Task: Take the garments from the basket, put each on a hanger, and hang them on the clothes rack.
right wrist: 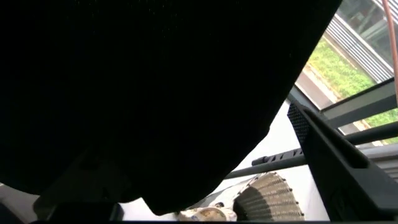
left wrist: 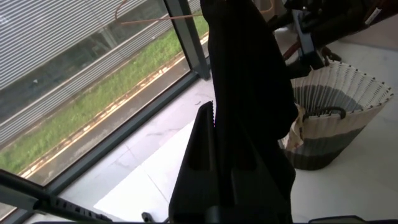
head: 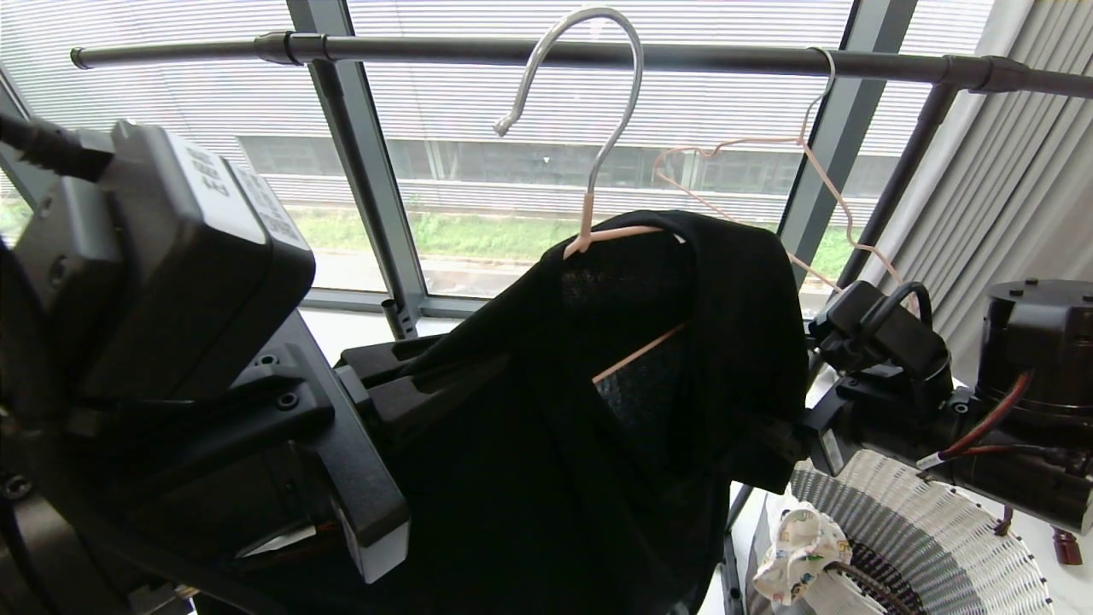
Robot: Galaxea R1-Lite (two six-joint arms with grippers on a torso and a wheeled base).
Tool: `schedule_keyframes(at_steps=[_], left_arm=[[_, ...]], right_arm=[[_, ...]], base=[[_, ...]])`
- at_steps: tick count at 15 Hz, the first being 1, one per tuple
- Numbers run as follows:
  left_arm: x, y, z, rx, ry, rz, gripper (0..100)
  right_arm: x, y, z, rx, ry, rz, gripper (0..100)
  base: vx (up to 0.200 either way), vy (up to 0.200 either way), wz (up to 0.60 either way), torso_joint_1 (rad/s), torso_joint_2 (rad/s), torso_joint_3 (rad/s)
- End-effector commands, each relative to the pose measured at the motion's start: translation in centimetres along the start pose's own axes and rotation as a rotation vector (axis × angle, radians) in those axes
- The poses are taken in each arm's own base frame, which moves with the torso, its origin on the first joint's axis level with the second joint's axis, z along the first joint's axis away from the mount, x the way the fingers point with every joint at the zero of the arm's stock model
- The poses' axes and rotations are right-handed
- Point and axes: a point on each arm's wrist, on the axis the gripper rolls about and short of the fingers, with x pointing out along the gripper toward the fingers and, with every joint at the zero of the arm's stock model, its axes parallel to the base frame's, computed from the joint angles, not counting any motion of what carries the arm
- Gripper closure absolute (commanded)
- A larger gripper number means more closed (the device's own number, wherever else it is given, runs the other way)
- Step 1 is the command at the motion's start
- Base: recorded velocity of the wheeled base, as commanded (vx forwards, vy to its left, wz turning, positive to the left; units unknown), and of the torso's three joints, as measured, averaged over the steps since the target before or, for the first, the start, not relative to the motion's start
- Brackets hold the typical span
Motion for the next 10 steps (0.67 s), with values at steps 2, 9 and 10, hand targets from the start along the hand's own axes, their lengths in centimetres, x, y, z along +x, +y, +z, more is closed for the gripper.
schedule_keyframes(at_steps=[2, 9, 10], left_arm=[[0.0, -0.1, 0.1, 0.0, -0.003, -0.007, 100], [-0.2, -1.0, -2.4, 0.012, 0.105, 0.029, 100], [-0.5, -1.3, -3.2, 0.016, 0.128, 0.018, 100]], right_arm=[[0.1, 0.1, -0.5, 0.001, 0.017, 0.001, 100], [-1.6, -2.7, 0.2, 0.033, -0.017, -0.129, 100], [-2.2, -3.6, 0.7, 0.042, -0.044, -0.167, 100]], base=[[0.0, 0.0, 0.0, 0.0, 0.0, 0.0], [0.0, 0.0, 0.0, 0.0, 0.0, 0.0], [0.0, 0.0, 0.0, 0.0, 0.0, 0.0]])
